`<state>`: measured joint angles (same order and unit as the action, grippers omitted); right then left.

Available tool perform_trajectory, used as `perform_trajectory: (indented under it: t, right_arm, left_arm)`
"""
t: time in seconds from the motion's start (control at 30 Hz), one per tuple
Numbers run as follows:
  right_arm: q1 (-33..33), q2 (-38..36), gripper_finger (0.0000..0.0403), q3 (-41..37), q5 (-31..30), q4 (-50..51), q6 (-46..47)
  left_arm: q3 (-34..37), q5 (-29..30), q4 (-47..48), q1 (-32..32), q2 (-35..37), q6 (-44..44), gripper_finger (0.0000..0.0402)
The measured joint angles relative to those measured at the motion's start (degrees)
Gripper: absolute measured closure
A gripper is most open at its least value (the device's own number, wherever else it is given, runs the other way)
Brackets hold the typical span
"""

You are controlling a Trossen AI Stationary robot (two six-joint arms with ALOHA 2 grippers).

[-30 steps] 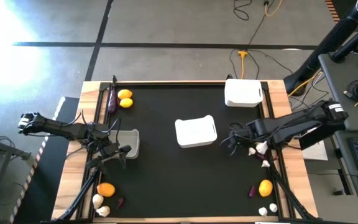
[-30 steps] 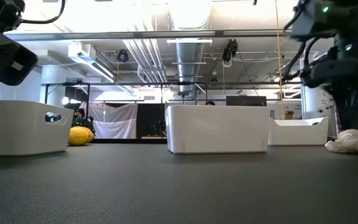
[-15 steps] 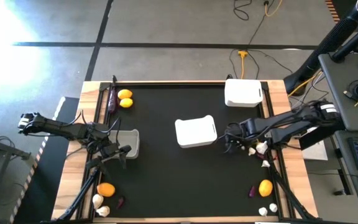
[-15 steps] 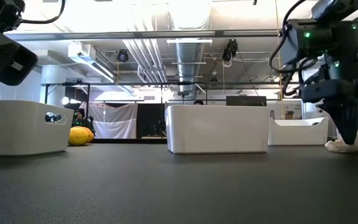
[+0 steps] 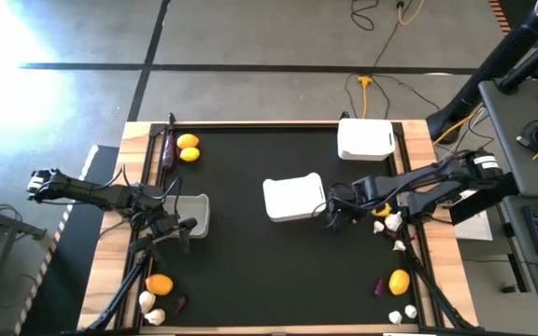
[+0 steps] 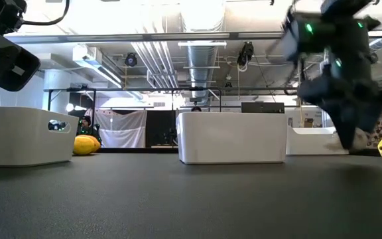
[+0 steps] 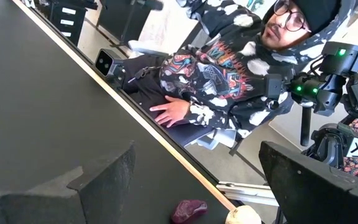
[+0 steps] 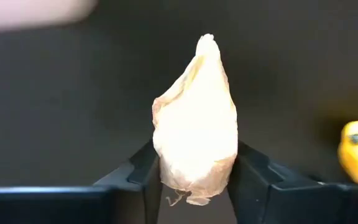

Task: Sort produce into baskets
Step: Put the white garlic into the bottom white bin

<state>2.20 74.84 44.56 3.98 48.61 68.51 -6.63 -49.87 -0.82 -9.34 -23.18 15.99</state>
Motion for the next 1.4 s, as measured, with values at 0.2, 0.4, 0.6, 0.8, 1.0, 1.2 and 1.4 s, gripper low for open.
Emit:
perform_trajectory:
  t: [0.2,0.4,0.6,0.8,1.0,1.2,1.4]
  right_arm:
    - [0.02,-0.74,0.0284,14.52,-2.81,11.06,-1.5]
    - [0.0,0.78,0.0263,25.81,-14.75,9.73,-5.71]
    - [-0.72,7.73,0.0266,31.64,-16.03,7.11,-11.78]
    - [-4.26,18.12,0.0262,34.34,-12.57,7.53,-17.36]
    - [-8.98,28.34,0.0256,35.45,-6.65,7.89,-21.69]
    - [-10.88,34.72,0.0252,38.35,-2.45,8.52,-26.12]
    - [-10.98,37.71,0.0223,41.07,-1.98,9.46,-29.15]
  left_arm:
    - [0.02,-0.02,-0.01,0.02,0.0,-0.01,0.0075]
    - [0.01,0.0,0.0,0.01,0.0,-0.01,0.0075]
    - [0.01,-0.02,-0.01,0.01,-0.09,-0.01,0.0075]
    - [0.02,-0.02,-0.02,0.0,-0.2,0.0,0.0075]
    - [0.02,-0.02,0.0,0.02,-0.26,0.0,0.0075]
    - [0.02,-0.02,0.0,0.01,-0.35,-0.02,0.0075]
    - [0.02,-0.02,0.0,0.02,-0.37,-0.02,0.0075]
